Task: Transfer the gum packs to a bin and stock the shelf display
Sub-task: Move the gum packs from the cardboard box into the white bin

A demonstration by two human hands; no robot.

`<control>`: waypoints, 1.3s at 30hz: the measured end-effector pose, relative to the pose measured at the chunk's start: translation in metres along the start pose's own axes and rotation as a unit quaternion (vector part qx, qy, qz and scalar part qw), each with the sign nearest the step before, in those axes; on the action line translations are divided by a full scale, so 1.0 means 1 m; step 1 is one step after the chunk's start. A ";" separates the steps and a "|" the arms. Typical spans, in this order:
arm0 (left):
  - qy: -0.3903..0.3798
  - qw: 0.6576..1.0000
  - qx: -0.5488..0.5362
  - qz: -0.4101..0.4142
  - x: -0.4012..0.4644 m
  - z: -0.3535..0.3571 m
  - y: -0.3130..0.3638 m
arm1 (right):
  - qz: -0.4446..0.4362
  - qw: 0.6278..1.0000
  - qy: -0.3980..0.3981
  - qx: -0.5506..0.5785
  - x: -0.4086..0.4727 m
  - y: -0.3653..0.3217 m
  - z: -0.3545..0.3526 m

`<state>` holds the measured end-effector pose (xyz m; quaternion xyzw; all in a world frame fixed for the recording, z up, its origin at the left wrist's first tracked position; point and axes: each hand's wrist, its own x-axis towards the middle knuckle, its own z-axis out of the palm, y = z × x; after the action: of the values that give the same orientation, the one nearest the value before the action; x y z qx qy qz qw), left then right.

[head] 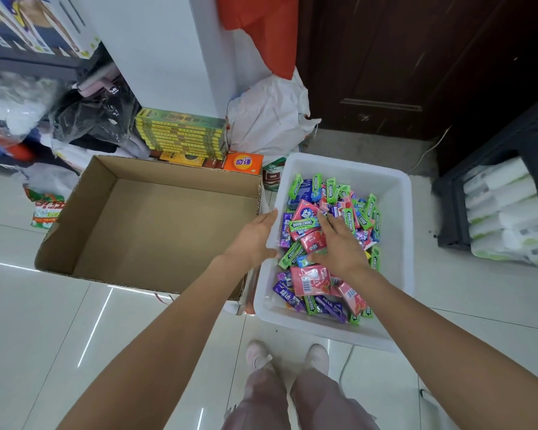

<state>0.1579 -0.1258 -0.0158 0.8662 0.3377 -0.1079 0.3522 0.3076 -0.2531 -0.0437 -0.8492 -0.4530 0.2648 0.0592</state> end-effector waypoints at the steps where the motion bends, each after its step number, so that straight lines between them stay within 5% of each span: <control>1: 0.000 1.000 0.001 0.002 0.001 0.000 0.002 | 0.002 1.000 0.001 -0.003 0.001 0.002 0.000; 13: -0.003 0.998 -0.031 -0.056 0.008 0.004 0.008 | 0.026 0.998 0.043 0.047 -0.015 0.012 -0.006; 22: 0.087 0.987 -0.058 -0.124 0.010 0.026 0.027 | 0.168 0.979 0.103 -0.053 -0.043 0.063 -0.013; 39: 0.179 0.966 -0.117 -0.143 0.014 0.051 0.041 | 0.197 0.962 0.104 0.159 -0.050 0.098 -0.022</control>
<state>0.1984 -0.1749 -0.0364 0.7670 0.5253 0.0397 0.3662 0.3684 -0.3465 -0.0385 -0.9240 -0.2205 0.2503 0.1869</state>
